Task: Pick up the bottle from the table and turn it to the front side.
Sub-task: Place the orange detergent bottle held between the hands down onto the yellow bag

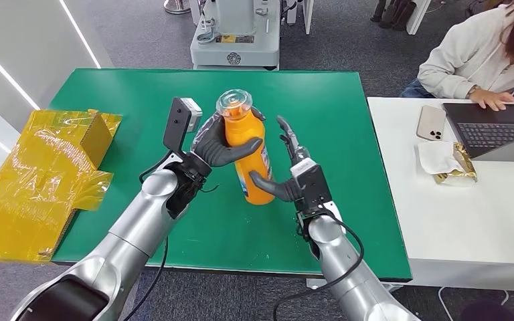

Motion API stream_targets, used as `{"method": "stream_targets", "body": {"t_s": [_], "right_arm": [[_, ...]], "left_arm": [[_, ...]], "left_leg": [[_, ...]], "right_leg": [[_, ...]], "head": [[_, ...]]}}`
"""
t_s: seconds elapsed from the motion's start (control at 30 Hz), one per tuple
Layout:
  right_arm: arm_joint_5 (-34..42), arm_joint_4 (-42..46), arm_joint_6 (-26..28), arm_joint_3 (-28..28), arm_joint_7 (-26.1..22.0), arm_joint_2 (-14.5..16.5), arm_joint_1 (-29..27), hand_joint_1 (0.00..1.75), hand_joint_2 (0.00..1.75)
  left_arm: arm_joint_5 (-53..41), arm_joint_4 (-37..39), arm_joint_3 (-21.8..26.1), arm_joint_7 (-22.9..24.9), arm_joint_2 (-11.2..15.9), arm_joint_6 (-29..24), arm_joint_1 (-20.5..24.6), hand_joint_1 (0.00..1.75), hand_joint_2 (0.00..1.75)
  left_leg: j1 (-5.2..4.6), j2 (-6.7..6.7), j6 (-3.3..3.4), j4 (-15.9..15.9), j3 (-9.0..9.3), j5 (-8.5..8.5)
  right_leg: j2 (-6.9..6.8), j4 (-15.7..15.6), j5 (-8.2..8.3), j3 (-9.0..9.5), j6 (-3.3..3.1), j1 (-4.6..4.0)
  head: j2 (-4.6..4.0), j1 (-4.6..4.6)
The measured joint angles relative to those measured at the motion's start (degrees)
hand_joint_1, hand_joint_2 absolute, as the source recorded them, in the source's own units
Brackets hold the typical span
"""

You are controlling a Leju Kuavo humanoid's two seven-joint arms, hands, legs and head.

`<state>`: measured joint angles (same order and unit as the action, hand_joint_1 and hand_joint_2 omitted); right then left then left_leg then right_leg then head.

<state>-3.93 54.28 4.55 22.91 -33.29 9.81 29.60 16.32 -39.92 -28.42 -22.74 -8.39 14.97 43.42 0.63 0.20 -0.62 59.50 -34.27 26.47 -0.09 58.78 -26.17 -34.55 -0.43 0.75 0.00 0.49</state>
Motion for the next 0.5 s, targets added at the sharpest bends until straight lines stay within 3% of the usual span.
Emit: {"method": "stream_targets", "body": {"t_s": [0.23, 0.5], "right_arm": [[2.07, 14.05, -0.14, -1.03, -0.39, -3.02, -6.61, 0.0, 1.75], [2.08, 26.62, 0.33, -0.92, -1.03, -4.82, -14.04, 0.0, 1.75]], "left_arm": [[-1.47, -0.89, 0.3, -0.36, 1.3, -1.39, -1.27, 1.75, 1.75], [-9.89, -1.26, 0.49, -4.48, 2.79, -9.44, -1.61, 1.75, 1.75]], "left_leg": [[0.0, 0.0, 0.0, -0.01, 0.0, 0.0], [0.01, 0.0, 0.0, -0.03, 0.0, 0.0]], "right_leg": [[0.0, 0.0, 0.0, 0.01, 0.0, 0.0], [-0.01, 0.0, 0.0, 0.0, 0.0, 0.0]], "head": [[0.0, 0.0], [0.0, -0.01]]}}
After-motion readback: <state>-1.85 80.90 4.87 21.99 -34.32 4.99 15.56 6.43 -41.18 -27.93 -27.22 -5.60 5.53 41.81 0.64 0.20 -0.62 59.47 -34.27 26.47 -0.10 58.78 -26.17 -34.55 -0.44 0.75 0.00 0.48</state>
